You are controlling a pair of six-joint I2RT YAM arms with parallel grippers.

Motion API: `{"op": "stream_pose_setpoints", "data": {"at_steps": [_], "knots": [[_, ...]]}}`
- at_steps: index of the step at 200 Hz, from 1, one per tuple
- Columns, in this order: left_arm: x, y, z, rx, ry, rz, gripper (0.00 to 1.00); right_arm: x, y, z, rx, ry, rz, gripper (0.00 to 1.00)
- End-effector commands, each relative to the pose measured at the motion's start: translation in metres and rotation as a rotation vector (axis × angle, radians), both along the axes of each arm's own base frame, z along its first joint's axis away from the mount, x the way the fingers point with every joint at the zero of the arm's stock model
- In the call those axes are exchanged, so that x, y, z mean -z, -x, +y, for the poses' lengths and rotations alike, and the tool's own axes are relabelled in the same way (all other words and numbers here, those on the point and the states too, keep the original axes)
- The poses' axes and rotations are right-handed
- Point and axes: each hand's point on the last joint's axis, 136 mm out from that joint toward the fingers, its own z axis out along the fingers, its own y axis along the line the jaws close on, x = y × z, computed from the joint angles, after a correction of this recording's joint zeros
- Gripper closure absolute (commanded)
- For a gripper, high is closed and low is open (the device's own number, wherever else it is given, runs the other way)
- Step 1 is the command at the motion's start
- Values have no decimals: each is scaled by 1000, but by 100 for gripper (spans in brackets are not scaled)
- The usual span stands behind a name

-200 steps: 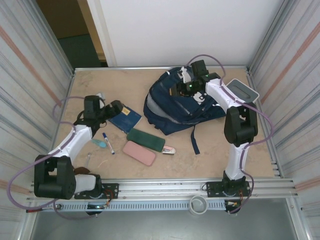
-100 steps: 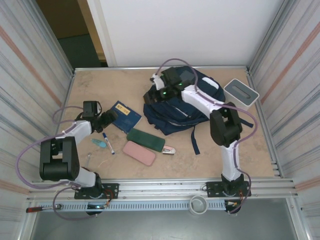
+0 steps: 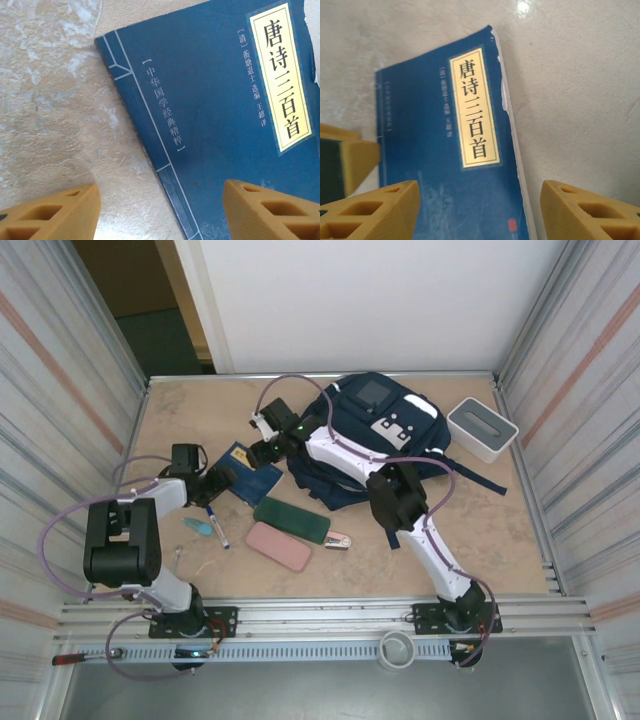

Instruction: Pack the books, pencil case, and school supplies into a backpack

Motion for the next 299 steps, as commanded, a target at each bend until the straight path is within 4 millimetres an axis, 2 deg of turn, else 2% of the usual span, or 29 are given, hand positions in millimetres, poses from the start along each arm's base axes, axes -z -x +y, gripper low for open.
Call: {"op": "stream_pose_setpoints", "data": {"at_steps": [1,42,70,104,121,143,181,238,274,299], "knots": [[-2,-13,-14,39,43,-39,38,25,-11,-11,31,97,-6,36],[5,-16,-27,59,63,-36,46,47,-7,0,19,91,57,35],[9,-19,-31,67,72,-31,49,57,1,6,16,65,113,38],[13,-22,-37,75,102,-31,52,59,13,19,-4,6,181,47],[13,-24,-40,82,108,-35,54,53,15,24,-3,-41,213,59],[12,-25,-42,84,111,-36,54,34,8,26,14,-120,244,77],[8,-26,-40,79,107,-45,53,-4,0,27,12,-234,270,100],[-16,-28,-25,22,119,-98,44,-63,-11,22,38,-366,271,100],[-48,-27,-21,-10,244,-188,33,-107,-24,10,85,-522,271,100],[-75,-26,-21,-15,326,-268,26,-131,-28,-1,106,-601,270,100]]}}
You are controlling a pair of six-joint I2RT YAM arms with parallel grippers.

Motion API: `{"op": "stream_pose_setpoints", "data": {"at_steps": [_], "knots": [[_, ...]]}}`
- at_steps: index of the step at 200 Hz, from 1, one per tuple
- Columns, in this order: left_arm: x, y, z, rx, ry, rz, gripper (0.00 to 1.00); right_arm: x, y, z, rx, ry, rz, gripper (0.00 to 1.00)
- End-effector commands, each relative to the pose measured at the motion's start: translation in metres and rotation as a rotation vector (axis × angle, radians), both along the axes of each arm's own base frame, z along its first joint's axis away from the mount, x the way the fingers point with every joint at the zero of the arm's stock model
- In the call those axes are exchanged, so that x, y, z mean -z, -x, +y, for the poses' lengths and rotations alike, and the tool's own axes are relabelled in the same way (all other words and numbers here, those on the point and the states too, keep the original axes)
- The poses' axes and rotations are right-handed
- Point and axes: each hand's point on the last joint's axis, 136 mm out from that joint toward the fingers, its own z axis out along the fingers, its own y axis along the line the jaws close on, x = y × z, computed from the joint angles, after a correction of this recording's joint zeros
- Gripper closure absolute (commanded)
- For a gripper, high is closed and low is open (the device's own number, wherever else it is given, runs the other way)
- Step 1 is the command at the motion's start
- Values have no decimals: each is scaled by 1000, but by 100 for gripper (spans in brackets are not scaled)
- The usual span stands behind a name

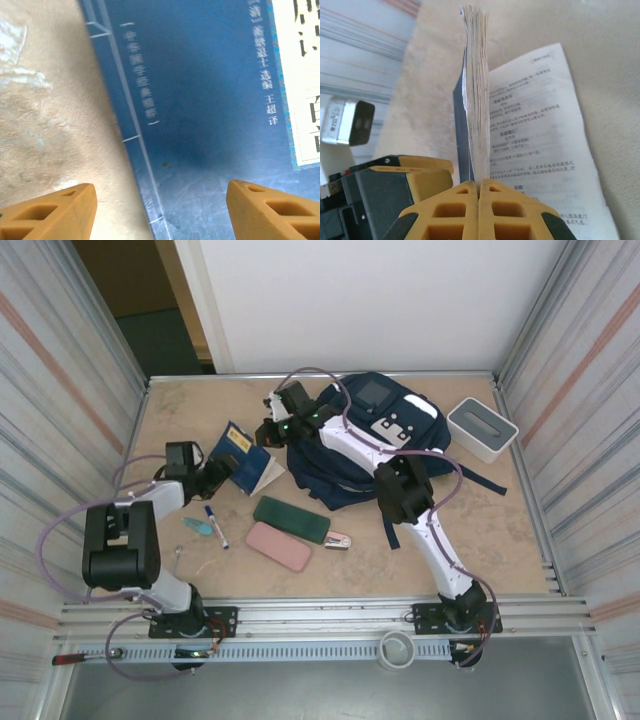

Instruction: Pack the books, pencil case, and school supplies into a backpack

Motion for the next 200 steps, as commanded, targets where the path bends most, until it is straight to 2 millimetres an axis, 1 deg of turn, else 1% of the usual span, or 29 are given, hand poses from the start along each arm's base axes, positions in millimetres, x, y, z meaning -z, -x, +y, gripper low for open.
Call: {"op": "stream_pose_setpoints", "data": {"at_steps": [1,16,33,49,79,94,109,111,113,126,138,150,176,200], "knots": [[-40,-4,-8,14,122,-124,26,-85,-11,-7,38,-202,-55,100],[-53,-5,-8,12,174,-169,22,-100,-11,-13,51,-254,-51,100],[-67,-7,-13,28,245,-218,20,-117,-12,-19,62,-310,-52,100],[-81,-9,-20,51,299,-266,18,-128,-11,-24,64,-349,-47,100],[-91,-11,-24,68,331,-296,14,-146,-4,-29,59,-410,-41,100],[-95,-13,-27,80,335,-308,13,-153,1,-30,52,-429,-40,100],[-101,-16,-35,106,345,-324,13,-160,4,-31,46,-449,-42,100],[-101,-16,-36,111,347,-326,13,-152,5,-31,50,-439,-25,100],[-102,-17,-36,114,350,-327,13,-150,5,-31,50,-437,-22,100],[-107,-20,-43,135,361,-338,14,-148,9,-32,47,-447,-7,100],[-112,-23,-46,142,373,-353,18,-144,11,-33,49,-446,1,100],[-118,-25,-48,144,385,-372,26,-137,11,-36,58,-432,7,100],[-124,-29,-47,137,383,-389,49,-123,10,-47,77,-401,14,100],[-131,-31,-51,152,384,-410,69,-109,9,-57,92,-359,15,100]]}}
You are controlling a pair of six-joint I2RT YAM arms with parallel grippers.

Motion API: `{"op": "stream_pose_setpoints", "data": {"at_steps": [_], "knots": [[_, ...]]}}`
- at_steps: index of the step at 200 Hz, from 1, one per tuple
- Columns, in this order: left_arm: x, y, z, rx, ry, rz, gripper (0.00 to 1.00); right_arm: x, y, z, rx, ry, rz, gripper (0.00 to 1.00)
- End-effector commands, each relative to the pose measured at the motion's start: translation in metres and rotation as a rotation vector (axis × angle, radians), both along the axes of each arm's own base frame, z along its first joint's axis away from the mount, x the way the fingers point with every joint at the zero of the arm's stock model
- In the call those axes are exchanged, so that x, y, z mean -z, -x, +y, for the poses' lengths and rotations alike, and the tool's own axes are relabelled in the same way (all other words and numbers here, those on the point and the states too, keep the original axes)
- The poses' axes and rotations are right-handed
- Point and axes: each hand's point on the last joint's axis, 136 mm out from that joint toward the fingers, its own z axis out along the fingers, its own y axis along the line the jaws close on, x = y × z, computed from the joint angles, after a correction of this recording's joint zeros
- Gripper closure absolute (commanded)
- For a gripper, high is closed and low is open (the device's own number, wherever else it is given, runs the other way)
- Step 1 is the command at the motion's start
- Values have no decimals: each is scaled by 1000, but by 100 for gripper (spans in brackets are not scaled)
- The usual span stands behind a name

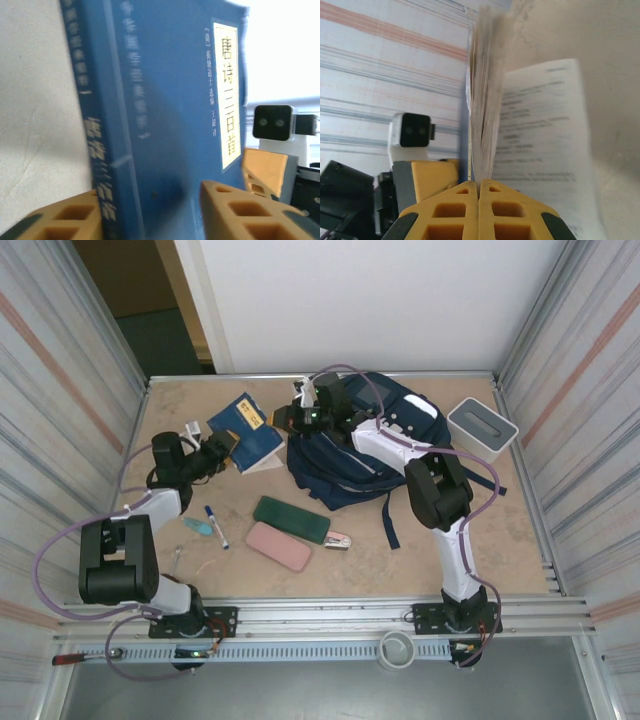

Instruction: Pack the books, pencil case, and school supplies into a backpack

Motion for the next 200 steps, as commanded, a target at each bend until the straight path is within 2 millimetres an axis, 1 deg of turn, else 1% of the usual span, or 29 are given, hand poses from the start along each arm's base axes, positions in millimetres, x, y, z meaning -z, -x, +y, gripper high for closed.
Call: {"op": "stream_pose_setpoints", "data": {"at_steps": [1,29,44,49,56,58,70,97,116,135,147,154,185,200], "knots": [[-30,-9,-7,30,7,-100,69,-39,5,-11,-4,-33,-78,100],[-36,-10,-14,51,2,-116,87,-27,5,-22,9,15,-81,100],[-39,-10,-16,57,1,-120,95,-20,5,-32,22,51,-90,100],[-40,-9,-17,58,1,-120,98,-19,6,-37,26,66,-96,96],[-42,-8,-17,58,-2,-122,100,-16,6,-45,33,97,-107,88],[-43,-8,-16,58,-4,-125,100,-16,6,-48,37,108,-113,85],[-46,-5,-14,52,-22,-126,100,-9,10,-66,51,189,-140,73],[-51,2,-8,32,-85,-126,100,9,28,-113,53,488,-283,52],[-52,6,-3,15,-113,-129,100,30,37,-147,59,751,-374,44],[-51,10,0,2,-128,-127,100,52,39,-170,30,975,-427,41],[-50,11,1,-4,-133,-125,100,64,38,-175,2,1066,-435,39],[-50,11,2,-4,-134,-124,100,69,38,-175,-14,1101,-442,39],[-47,16,0,4,-134,-115,100,91,36,-157,-93,1197,-486,35],[-45,19,1,4,-140,-108,100,101,30,-153,-99,1237,-490,36]]}}
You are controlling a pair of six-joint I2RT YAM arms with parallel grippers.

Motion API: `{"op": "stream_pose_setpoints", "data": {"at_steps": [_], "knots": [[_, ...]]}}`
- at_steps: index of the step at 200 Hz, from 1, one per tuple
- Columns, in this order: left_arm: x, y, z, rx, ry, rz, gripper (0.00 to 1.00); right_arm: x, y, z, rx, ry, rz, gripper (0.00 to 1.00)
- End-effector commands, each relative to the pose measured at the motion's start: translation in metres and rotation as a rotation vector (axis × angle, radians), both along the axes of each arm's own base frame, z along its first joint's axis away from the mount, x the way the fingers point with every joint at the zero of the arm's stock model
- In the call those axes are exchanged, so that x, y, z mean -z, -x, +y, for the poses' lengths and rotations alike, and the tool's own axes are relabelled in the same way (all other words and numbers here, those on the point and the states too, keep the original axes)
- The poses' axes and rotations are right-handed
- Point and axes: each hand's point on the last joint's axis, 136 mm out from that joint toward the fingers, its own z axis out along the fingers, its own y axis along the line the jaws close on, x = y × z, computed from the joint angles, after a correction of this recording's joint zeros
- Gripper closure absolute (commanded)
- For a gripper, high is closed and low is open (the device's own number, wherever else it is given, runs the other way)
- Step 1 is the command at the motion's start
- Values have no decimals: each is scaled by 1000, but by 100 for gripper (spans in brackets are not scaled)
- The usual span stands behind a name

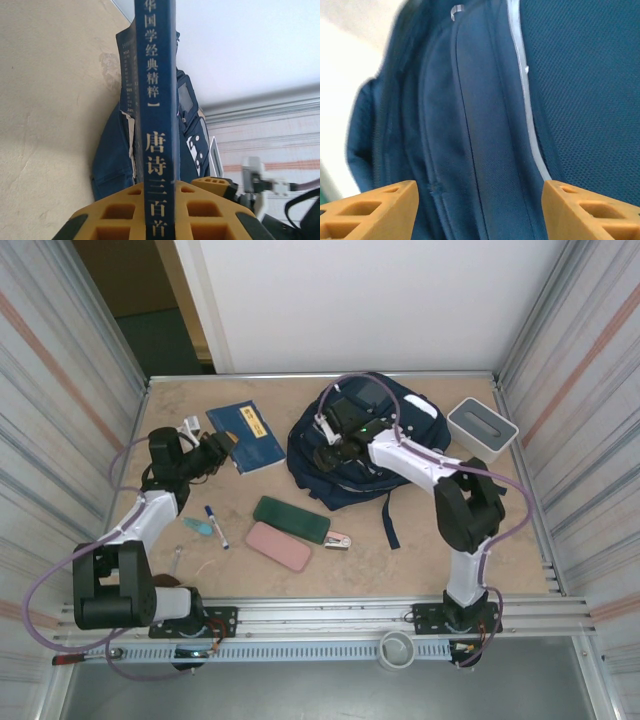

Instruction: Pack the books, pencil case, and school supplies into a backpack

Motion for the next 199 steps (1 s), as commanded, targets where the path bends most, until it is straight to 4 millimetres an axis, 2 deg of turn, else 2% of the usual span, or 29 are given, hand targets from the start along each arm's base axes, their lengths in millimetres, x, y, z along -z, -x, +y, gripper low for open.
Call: {"op": "stream_pose_setpoints", "data": {"at_steps": [1,19,43,66,86,113,133,162,178,199], "knots": [[-18,5,3,1,-29,-66,100,11,-9,-4,-34,167,-40,36],[-17,8,3,-1,-37,-63,100,19,-17,-4,-21,213,-46,41],[-17,10,3,1,-36,-62,100,23,-25,-6,-14,263,-68,56],[-16,11,0,10,-30,-61,100,17,-30,-8,-10,280,-93,69],[-17,11,-4,23,-23,-62,100,3,-32,-9,-10,275,-121,85],[-19,13,-16,52,-23,-63,100,-38,-34,-8,-9,196,-175,100],[-15,15,-28,88,-24,-30,100,-81,-35,-11,-2,55,-198,100],[-13,18,-48,131,9,-3,100,-138,-33,-17,-1,-241,-162,100],[-16,19,-62,151,17,-3,100,-158,-35,-22,3,-386,-119,100],[-22,18,-87,206,31,-4,100,-172,-40,-29,8,-505,-73,100]]}}
